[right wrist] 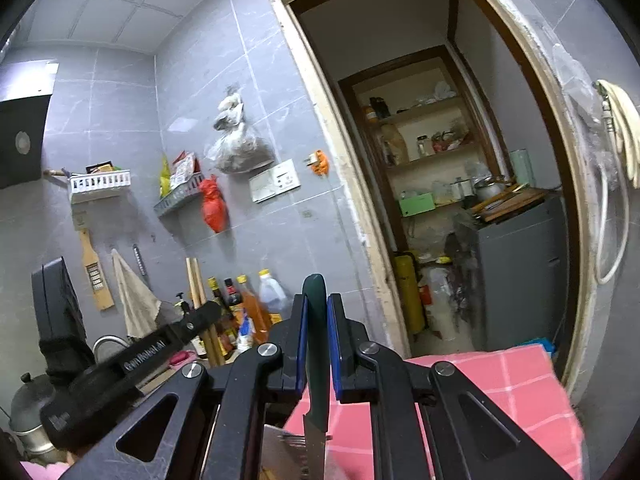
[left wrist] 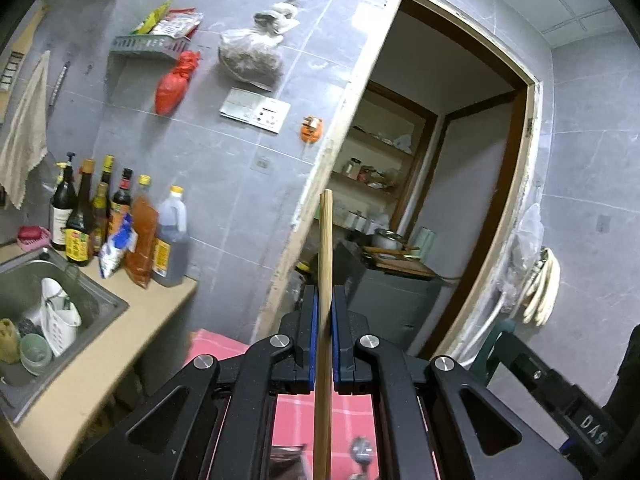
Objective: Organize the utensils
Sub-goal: 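Carry chopsticks and green-handled utensil into the white holder, opening both grippers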
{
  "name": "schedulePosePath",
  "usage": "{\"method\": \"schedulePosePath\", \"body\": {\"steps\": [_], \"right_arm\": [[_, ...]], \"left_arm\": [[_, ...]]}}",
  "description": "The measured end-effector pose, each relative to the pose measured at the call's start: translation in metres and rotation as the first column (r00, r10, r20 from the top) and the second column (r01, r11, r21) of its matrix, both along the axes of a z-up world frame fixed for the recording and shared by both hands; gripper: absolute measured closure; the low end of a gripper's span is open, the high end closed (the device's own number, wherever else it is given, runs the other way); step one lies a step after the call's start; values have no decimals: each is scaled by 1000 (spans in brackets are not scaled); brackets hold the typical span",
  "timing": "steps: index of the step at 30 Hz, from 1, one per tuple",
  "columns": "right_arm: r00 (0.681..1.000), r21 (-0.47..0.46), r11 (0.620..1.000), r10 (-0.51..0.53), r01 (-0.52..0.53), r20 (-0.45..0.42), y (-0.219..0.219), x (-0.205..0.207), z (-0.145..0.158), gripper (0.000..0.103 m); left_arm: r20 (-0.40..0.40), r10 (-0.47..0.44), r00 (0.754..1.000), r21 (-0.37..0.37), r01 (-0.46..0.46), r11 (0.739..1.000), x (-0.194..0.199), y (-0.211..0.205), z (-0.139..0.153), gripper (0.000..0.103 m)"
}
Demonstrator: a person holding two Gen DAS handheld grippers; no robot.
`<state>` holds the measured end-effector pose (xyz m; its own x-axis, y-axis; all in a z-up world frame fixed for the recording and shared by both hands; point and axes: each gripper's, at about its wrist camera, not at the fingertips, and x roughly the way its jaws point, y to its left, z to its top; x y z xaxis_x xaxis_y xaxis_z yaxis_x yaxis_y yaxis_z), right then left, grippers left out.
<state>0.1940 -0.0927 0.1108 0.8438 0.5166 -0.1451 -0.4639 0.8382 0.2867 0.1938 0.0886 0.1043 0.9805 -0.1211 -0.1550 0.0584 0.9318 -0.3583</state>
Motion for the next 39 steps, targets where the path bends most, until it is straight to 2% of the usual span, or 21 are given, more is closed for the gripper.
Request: {"method": "schedulePosePath", "body": {"steps": [6,13,23,39], "right_arm": [[999,-15,1000,13,-14,-41,27,2,-18,94],[995,-77,997,-9,2,-95,47,3,-47,94],[991,-146,989,-14,-6,-131,55,1,-71,94],[983,-172,985,2,-34,-181,58,0,-92,93]], "left_arm": [[-10,44,999,44,-44,998,-1,12,-27,100],[-51,35,998,81,-31,996,3,13,-53,100],[-85,-3,996,76,10,997,4,14,-68,100],[-126,-40,991,44,46,998,-5,12,-87,99]]}}
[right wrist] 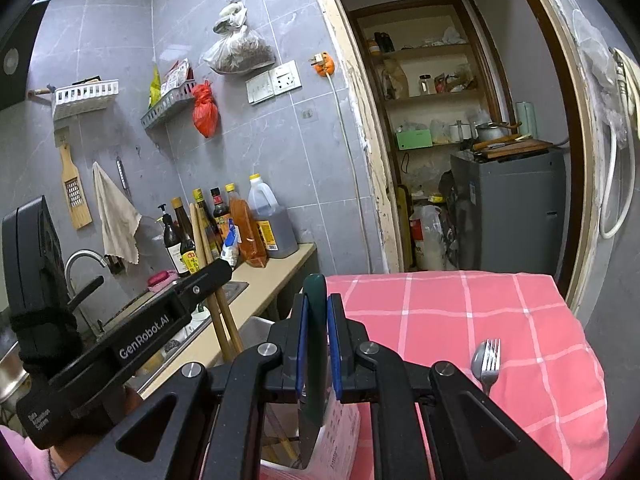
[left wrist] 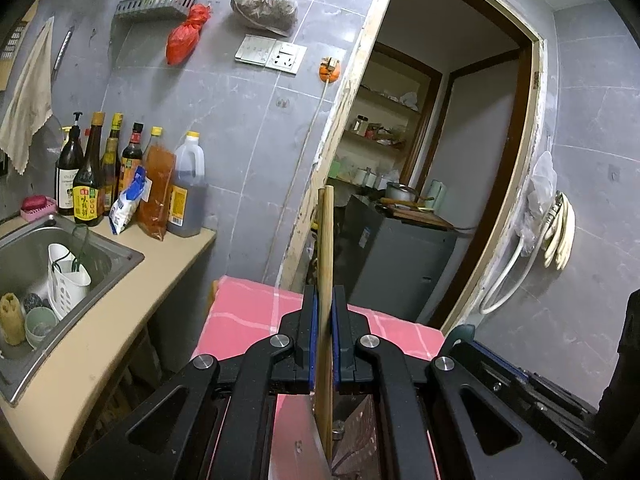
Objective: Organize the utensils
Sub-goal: 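Carry chopsticks and green-handled utensil into the white holder, opening both grippers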
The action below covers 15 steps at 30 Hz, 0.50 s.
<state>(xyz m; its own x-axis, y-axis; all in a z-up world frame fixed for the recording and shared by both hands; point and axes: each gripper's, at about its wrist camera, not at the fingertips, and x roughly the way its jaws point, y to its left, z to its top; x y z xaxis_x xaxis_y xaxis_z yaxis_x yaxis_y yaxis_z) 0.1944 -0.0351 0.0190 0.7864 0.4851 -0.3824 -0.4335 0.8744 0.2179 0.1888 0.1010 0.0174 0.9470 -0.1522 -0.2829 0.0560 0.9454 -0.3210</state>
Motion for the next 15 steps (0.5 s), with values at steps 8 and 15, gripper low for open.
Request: {"method": "schedulePosePath", "body": {"steps": [8,15], "right_arm": [[1000,-9,1000,14,-14,-20,0,0,-4,93],[999,12,1000,14,-14,-30,-9,-4,3,91]], "left_arm": [[-23,-12,1000,-13,12,1000,-3,1,-3,99],[-57,-30,998,-39,28,999,-4,5,-2,98]]}}
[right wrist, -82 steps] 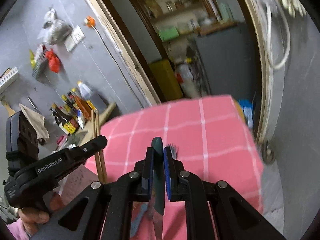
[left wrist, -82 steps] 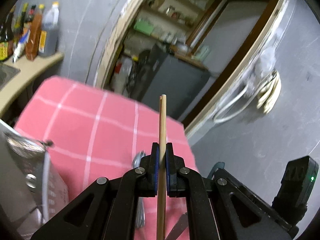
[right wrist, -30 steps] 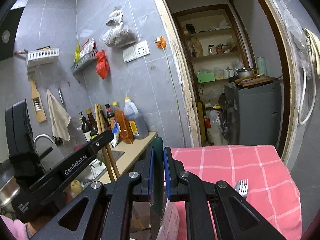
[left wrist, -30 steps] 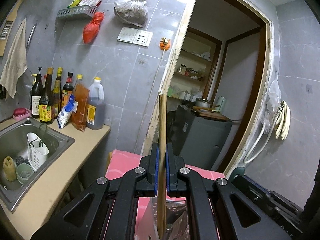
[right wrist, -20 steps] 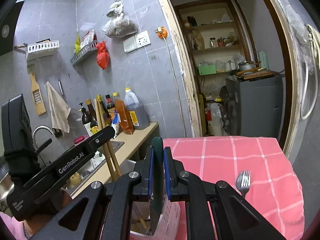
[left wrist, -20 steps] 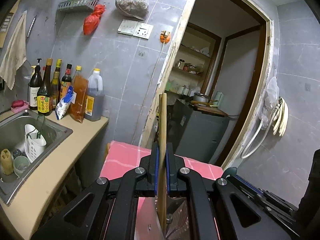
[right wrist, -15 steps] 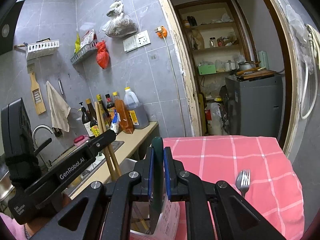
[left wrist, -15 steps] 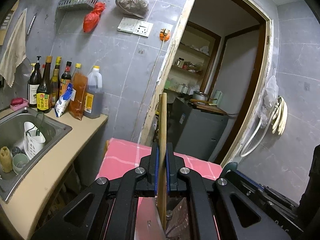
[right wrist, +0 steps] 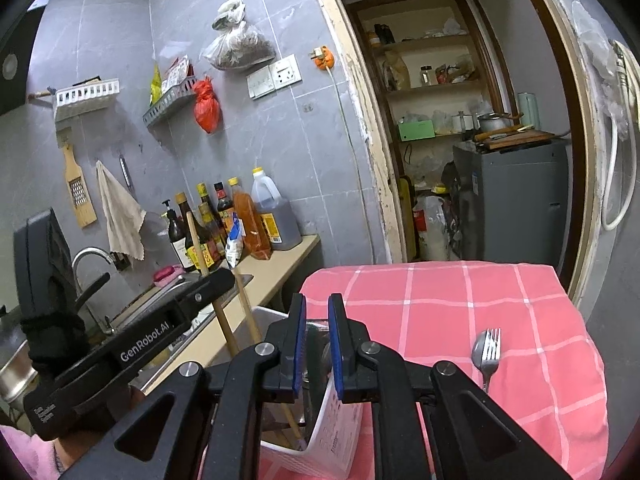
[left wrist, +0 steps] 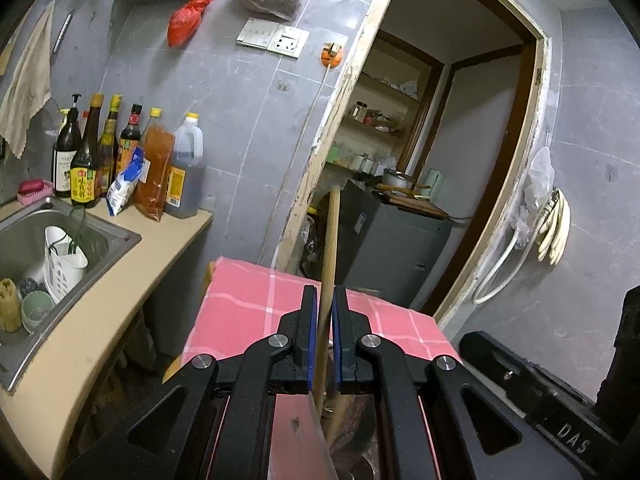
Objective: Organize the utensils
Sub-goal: 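Carry chopsticks and green-handled utensil into the white holder, opening both grippers, then move both grippers back down to the remaining spoons and fork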
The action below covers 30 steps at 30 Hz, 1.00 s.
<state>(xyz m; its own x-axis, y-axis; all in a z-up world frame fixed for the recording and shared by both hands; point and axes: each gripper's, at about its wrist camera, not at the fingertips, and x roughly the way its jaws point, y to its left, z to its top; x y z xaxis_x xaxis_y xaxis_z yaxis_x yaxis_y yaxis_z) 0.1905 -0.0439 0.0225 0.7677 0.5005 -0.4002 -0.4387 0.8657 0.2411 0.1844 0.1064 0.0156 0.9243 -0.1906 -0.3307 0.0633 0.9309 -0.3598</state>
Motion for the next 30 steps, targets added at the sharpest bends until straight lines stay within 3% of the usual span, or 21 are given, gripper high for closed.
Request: {"method": "schedulePosePath", "body": {"steps": [3,4,5,6,10,12,15,16,19,21,30], "right_arm": [[1000,13,1000,-13,13,10,-8,-2,8,87],[1000,18,1000,-19,19,14,-11,-3,10,85],[999,23,999,-28,28,19,-15,-4,13,76],[999,33,999,-40,39,27,-20,-5,17,68],[997,44,996,-75,74,34,-40,-7,26,61],[995,46,995,-96,94,39,-50,-9,29,47],[989,47,990,-134,131,58,-70,-14,35,28],[988,46,989,-143,141,62,-76,-15,35,27],[982,27,984,-178,176,65,-96,-18,36,17],[976,18,978,-206,206,65,-112,-19,35,3],[966,-58,965,-257,257,5,-171,-15,16,0]], "left_arm": [[1,-2,1000,-14,2,1000,-4,0,4,89],[10,-4,1000,-22,5,1000,-6,0,7,78],[20,-5,1000,-26,5,1000,-8,-1,9,70],[35,-4,999,-27,5,1000,-11,-2,12,69],[45,-22,999,-8,22,1000,-14,-12,21,69],[51,-36,998,0,36,999,-16,-19,26,65],[80,-51,995,0,51,999,-22,-30,33,49],[88,-61,994,-1,61,998,-23,-35,35,45],[89,-86,992,12,86,996,-23,-50,39,42],[85,-106,991,27,104,994,-22,-62,40,42],[-2,-220,976,102,219,970,-11,-129,27,41]]}}
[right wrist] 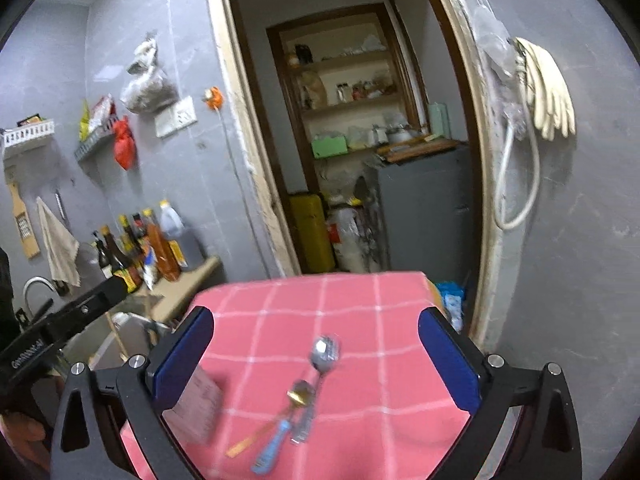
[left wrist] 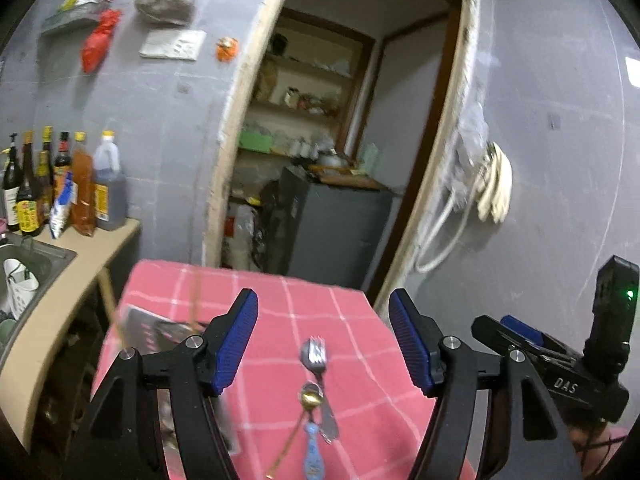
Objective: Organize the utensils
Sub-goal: 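Move both grippers back down to the remaining spoons and fork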
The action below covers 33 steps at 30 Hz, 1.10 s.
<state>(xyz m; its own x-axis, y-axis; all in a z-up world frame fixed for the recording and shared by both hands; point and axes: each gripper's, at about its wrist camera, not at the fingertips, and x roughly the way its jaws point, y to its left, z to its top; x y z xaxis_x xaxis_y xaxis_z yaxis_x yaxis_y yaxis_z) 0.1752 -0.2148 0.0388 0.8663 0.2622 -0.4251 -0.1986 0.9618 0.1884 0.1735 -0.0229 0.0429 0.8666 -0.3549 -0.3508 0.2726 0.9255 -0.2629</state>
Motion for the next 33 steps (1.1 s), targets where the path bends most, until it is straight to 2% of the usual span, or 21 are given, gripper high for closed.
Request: {"method": "schedulePosePath", "body": {"steps": [5,11,15,18,22,27,31,33], "right_arm": [[996,-7,1000,17,-18,-93,-37,7,-21,0],[980,10,999,47,-46,-194,-67,25,-48,2],[965,29,997,72,-67,-251,-79,42,-64,13],[950,46,995,98,-88,-297,-84,57,-77,23],[929,65,990,143,-129,-341,-84,78,-94,30],[898,83,980,200,-182,-392,-74,103,-114,46],[869,108,967,255,-232,-424,-62,120,-129,53],[857,114,961,276,-251,-436,-56,127,-135,57]], "left_arm": [[-80,-43,996,38,46,998,9,-38,-20,41],[-215,-24,976,58,38,998,32,-66,-54,41],[-286,7,958,88,19,996,50,-75,-76,41],[-357,37,933,109,2,994,63,-76,-96,42],[-430,64,901,97,-24,995,76,-70,-121,43],[-495,87,864,111,-36,993,88,-66,-142,51],[-541,98,835,119,-40,992,94,-62,-156,62],[-562,102,821,123,-39,992,98,-60,-162,63]]}}
